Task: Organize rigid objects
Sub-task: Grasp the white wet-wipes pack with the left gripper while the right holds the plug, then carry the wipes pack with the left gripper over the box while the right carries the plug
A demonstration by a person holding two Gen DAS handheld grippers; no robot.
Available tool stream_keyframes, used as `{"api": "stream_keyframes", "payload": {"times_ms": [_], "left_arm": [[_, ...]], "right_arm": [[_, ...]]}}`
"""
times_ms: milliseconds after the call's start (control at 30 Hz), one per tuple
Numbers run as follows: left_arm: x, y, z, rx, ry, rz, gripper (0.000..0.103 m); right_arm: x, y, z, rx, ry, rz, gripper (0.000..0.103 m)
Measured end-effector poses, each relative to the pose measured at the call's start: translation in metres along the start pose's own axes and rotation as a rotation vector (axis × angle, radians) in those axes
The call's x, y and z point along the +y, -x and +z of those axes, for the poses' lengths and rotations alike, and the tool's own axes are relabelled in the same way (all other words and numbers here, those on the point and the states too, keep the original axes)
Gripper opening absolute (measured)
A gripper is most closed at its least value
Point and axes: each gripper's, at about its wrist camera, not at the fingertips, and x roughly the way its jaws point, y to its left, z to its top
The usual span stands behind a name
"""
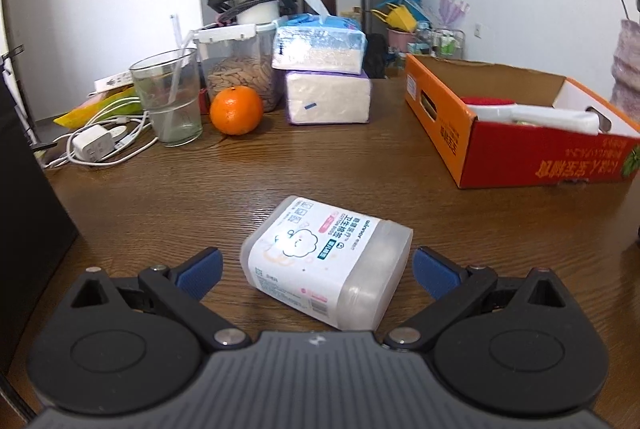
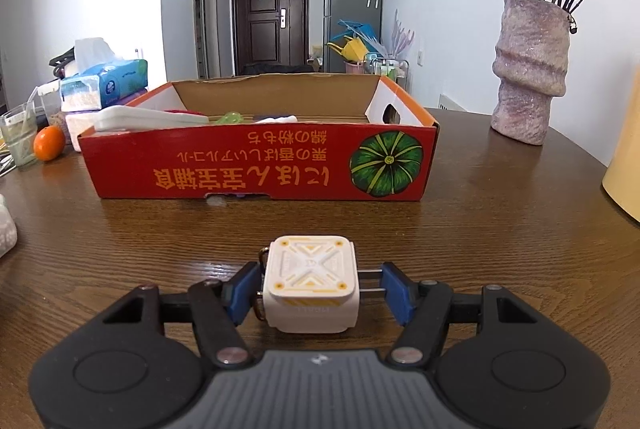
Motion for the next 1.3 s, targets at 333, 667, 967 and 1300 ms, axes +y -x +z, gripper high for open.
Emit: {"api": "stream_keyframes", "payload": {"times_ms": [333, 667, 967, 1300], "left_arm": [[0.007, -0.023, 0.002, 0.016, -0.045, -0.051, 0.103], [0.005, -0.038, 0.002, 0.055, -0.042, -0.045, 0.103], [-0.001, -0.033, 0.001, 0.030, -0.042, -0.041, 0.092], [-0.016, -0.023, 0.000, 0.000, -0.017, -0.065, 0.083]], "right_arm": [[-0.001, 0.000, 0.000, -0.003, -0.006, -0.003, 0.065], [-0.001, -0.001, 0.000, 0.004, -0.002, -0.004, 0.065], [0.000, -0.001, -0.001, 0.002, 0.001, -0.006, 0.065], [0.001, 0.002, -0.001, -0.005, 0.008, 0.003, 0.065]]}}
